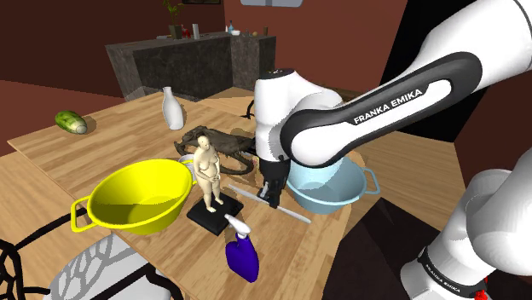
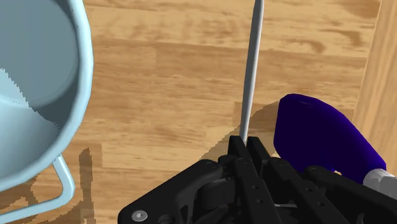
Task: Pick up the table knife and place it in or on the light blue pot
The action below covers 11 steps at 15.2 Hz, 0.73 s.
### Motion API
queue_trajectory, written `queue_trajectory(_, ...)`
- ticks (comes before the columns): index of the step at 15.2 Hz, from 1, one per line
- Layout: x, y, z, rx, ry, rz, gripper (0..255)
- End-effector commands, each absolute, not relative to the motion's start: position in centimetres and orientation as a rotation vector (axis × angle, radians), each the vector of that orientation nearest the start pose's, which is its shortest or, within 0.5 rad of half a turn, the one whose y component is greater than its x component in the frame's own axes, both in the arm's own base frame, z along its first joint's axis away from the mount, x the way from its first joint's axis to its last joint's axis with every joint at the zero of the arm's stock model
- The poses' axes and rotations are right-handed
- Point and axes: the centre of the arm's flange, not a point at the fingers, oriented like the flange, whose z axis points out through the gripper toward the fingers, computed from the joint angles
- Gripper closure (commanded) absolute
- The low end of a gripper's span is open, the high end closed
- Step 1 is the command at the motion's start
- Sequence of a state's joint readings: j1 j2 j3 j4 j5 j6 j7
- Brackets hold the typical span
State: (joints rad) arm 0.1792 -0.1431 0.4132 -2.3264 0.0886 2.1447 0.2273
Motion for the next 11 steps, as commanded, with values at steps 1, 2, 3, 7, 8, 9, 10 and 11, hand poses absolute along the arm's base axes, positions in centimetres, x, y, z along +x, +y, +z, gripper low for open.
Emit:
queue_trajectory(1, 39.9, 27.4, 39.9, -3.108, -0.485, 0.082, 255)
queue_trajectory(2, 39.9, 27.4, 40.4, -3.108, -0.485, 0.082, 255)
queue_trajectory(3, 39.9, 27.4, 40.9, -3.108, -0.485, 0.082, 255)
queue_trajectory(7, 40.0, 24.7, 41.8, -3.108, -0.485, 0.082, 255)
queue_trajectory(8, 40.0, 23.4, 41.9, -3.108, -0.485, 0.082, 255)
queue_trajectory(9, 40.1, 22.1, 42.0, -3.108, -0.485, 0.082, 255)
queue_trajectory(10, 40.2, 20.8, 42.1, -3.108, -0.485, 0.082, 255)
queue_trajectory(11, 40.2, 19.5, 42.2, -3.108, -0.485, 0.082, 255)
